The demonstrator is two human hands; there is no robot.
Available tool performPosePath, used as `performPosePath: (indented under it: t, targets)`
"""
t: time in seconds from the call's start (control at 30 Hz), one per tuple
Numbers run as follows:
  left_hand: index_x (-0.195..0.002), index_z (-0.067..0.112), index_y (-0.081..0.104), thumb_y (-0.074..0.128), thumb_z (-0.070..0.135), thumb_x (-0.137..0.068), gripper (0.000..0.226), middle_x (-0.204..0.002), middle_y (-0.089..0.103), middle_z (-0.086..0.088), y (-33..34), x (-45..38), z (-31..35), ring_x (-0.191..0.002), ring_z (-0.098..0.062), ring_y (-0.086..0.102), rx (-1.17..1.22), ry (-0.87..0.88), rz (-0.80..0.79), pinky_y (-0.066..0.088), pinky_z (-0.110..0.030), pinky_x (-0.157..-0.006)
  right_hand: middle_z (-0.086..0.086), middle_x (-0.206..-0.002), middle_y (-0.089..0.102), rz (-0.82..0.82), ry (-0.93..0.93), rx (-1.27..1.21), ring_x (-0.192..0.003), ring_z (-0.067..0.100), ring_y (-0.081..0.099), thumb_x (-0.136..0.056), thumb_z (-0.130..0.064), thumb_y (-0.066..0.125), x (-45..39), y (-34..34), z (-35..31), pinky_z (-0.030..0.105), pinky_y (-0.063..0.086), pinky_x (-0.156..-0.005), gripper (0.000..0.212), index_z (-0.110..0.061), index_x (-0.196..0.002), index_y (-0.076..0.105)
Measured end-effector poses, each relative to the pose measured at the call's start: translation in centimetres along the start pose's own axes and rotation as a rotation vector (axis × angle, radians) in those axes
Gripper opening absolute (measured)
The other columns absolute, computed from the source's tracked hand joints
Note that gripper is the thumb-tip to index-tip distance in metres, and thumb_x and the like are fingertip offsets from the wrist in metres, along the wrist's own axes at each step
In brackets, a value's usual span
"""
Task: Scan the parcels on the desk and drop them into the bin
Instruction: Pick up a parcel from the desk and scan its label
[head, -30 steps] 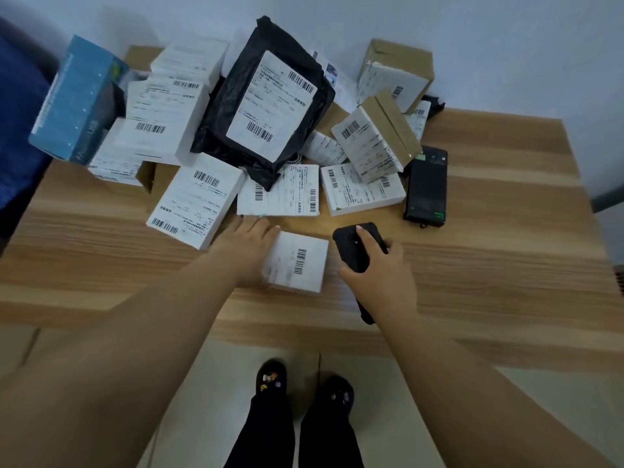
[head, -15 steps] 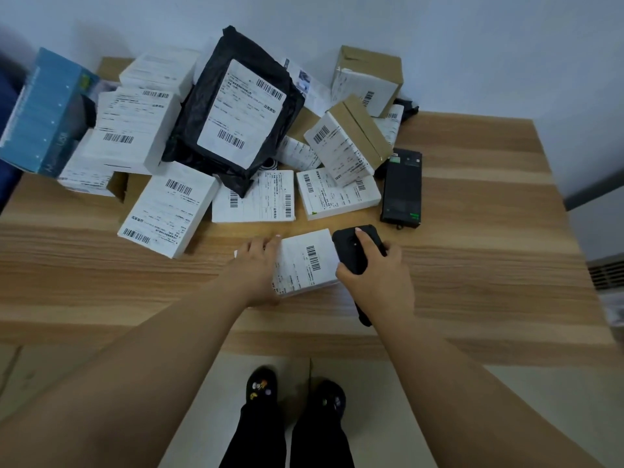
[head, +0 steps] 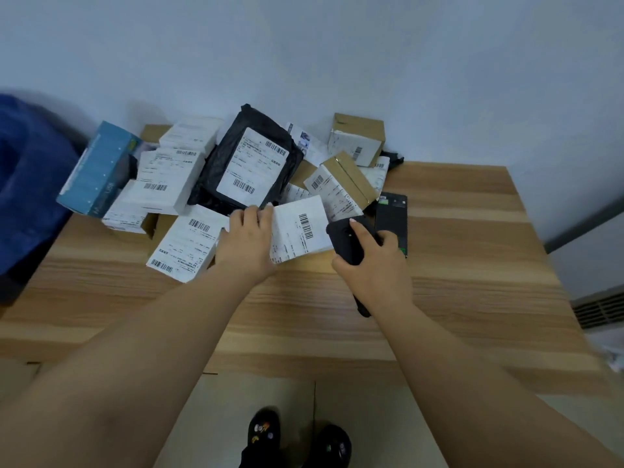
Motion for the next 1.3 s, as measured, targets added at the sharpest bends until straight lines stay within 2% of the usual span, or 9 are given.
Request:
performPosePath:
  t: [0.17, 0.23, 0.37, 0.5, 0.63, 0.93, 1.13, 1.2, 1.3]
  targets:
    - [-0.152, 0.013, 0.01, 0.083, 0.043, -0.069, 0.115, -0.144, 0.028, -0.011, -6.3, 0.2, -1.6, -0.134, -0.033, 0.027, -0.093, -0.076, 0.189, 0.043, -0.051, -0.102, 0.005, -0.14, 0.037, 0.03, -0.122, 0.04, -0.116, 0.03, 0.049, -0.086, -0.055, 0.059, 0.1, -4.0, -3.6, 0.048, 0.051, -0.094, 0.07, -0.046, -0.151, 0.032]
    - [-0.151, 0.014, 0.011, 0.084, 0.042, -0.067, 0.115, -0.142, 0.03, -0.011, -8.6, 0.3, -2.7, -0.131, -0.033, 0.03, -0.149, -0.091, 0.256, 0.042, -0.054, -0.102, 0.003, -0.144, 0.036, -0.001, -0.176, 0.054, -0.122, 0.03, 0.048, -0.085, -0.055, 0.059, 0.0, -5.7, -5.2, 0.048, 0.05, -0.096, 0.07, -0.047, -0.15, 0.033]
    - [-0.151, 0.013, 0.009, 0.082, 0.034, -0.069, 0.112, -0.143, 0.03, -0.013, -12.2, 1.0, -4.9, -0.131, -0.034, 0.031, -0.254, -0.117, 0.348, 0.041, -0.058, -0.103, -0.001, -0.145, 0.037, -0.018, -0.304, 0.15, -0.126, 0.024, 0.047, -0.086, -0.055, 0.057, 0.6, -9.0, -8.7, 0.039, 0.05, -0.095, 0.069, -0.05, -0.15, 0.032]
    - [-0.153, 0.012, 0.011, 0.083, 0.036, -0.068, 0.114, -0.142, 0.031, -0.014, -14.0, 1.8, -6.7, -0.131, -0.035, 0.031, -0.275, -0.154, 0.384, 0.039, -0.06, -0.105, -0.001, -0.137, 0.041, -0.064, -0.389, 0.22, -0.119, 0.022, 0.051, -0.086, -0.055, 0.057, 1.7, -11.2, -11.6, 0.041, 0.051, -0.094, 0.069, -0.05, -0.15, 0.031]
    - [-0.152, 0.012, 0.013, 0.083, 0.041, -0.067, 0.114, -0.139, 0.032, -0.012, -14.6, 2.6, -7.7, -0.128, -0.033, 0.032, -0.242, -0.183, 0.4, 0.042, -0.057, -0.103, 0.002, -0.141, 0.04, -0.111, -0.448, 0.326, -0.124, 0.024, 0.049, -0.088, -0.051, 0.057, 2.6, -12.2, -13.5, 0.042, 0.049, -0.097, 0.068, -0.05, -0.15, 0.033]
    - [-0.151, 0.013, 0.01, 0.08, 0.04, -0.07, 0.11, -0.14, 0.031, -0.01, -15.2, 3.1, -7.8, -0.13, -0.032, 0.03, -0.172, -0.193, 0.393, 0.041, -0.055, -0.105, 0.008, -0.141, 0.043, -0.15, -0.439, 0.45, -0.128, 0.03, 0.047, -0.091, -0.05, 0.055, 4.2, -13.5, -14.7, 0.035, 0.04, -0.082, 0.065, -0.046, -0.152, 0.032]
    - [-0.152, 0.014, 0.009, 0.079, 0.039, -0.071, 0.109, -0.141, 0.031, -0.009, -15.0, 3.3, -7.3, -0.13, -0.031, 0.03, -0.12, -0.201, 0.367, 0.043, -0.053, -0.103, 0.007, -0.139, 0.044, -0.103, -0.41, 0.314, -0.124, 0.028, 0.05, -0.088, -0.051, 0.059, 5.1, -14.2, -14.6, 0.037, 0.046, -0.095, 0.068, -0.046, -0.151, 0.034]
    - [-0.152, 0.016, 0.009, 0.078, 0.048, -0.07, 0.112, -0.141, 0.031, -0.009, -15.0, 3.6, -6.8, -0.129, -0.031, 0.031, -0.079, -0.223, 0.366, 0.044, -0.051, -0.1, 0.004, -0.135, 0.046, -0.058, -0.39, 0.2, -0.122, 0.027, 0.052, -0.085, -0.052, 0.062, 5.3, -14.3, -14.4, 0.034, 0.045, -0.092, 0.069, -0.047, -0.149, 0.037]
    - [-0.149, 0.019, 0.019, 0.071, 0.067, -0.068, 0.107, -0.139, 0.036, -0.011, -15.0, 4.4, -5.6, -0.128, -0.034, 0.036, -0.013, -0.271, 0.363, 0.035, -0.054, -0.104, 0.001, -0.132, 0.046, -0.01, -0.384, 0.071, -0.121, 0.023, 0.052, -0.084, -0.052, 0.064, 5.7, -14.1, -14.2, 0.032, 0.041, -0.085, 0.068, -0.049, -0.147, 0.038]
Point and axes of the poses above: each hand's wrist, its own x-axis away from the middle knuckle, its own y-axis out of the palm, z = x × y, the point moved 1 cm from there along -x, towards the middle knuckle
